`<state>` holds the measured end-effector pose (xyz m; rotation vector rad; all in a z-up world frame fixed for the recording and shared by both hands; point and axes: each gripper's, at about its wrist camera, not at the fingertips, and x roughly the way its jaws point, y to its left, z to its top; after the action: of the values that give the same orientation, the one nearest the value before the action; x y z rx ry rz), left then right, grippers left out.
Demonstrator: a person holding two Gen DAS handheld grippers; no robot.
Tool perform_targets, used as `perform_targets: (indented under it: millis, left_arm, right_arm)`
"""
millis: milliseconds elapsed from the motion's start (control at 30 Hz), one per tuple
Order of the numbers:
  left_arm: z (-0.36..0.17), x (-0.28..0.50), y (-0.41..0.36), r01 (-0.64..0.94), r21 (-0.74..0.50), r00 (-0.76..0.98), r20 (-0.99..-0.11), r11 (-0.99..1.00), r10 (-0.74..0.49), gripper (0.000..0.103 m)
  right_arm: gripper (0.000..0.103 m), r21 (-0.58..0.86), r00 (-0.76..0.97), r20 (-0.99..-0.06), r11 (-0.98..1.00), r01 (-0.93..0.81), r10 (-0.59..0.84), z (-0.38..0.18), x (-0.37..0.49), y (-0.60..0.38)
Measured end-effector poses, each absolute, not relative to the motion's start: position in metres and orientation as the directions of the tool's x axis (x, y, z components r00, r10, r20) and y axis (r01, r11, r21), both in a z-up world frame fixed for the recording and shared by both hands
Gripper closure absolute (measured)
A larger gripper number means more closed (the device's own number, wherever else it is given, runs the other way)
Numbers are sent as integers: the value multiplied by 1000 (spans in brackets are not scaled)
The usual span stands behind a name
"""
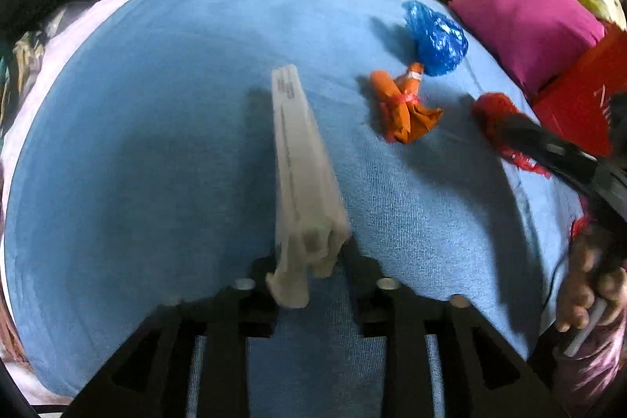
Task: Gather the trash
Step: 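Grasp the white paper box with the left tool while the right tool grasps the orange wrapper, then carry the white box and orange wrapper over the red mesh basket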
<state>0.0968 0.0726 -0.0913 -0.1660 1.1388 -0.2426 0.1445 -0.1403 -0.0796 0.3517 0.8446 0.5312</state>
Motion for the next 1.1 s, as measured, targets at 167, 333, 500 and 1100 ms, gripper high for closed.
perform_targets:
  millis: [167,333,500,1100]
  left_arm:
    - [-83,96,87,101,-312,444,-836,945,-323,40]
    - [-96,115,88,54,-301,453,-842,952,-292,45]
    - [-98,112,80,74,-242,453,-856,967,-249,77]
    - [42,3,1,197,-70,703,-685,978,-190,82]
  right_arm:
    - [58,513,496,-668,826,-232,554,-101,187,-116]
    - [66,505,434,-730,845,-176,527,-119,214,-93]
    - [75,499,465,-713,845,-190,525,-112,199,-94]
    - [75,468,722,-520,859,-205,456,26,2,-202]
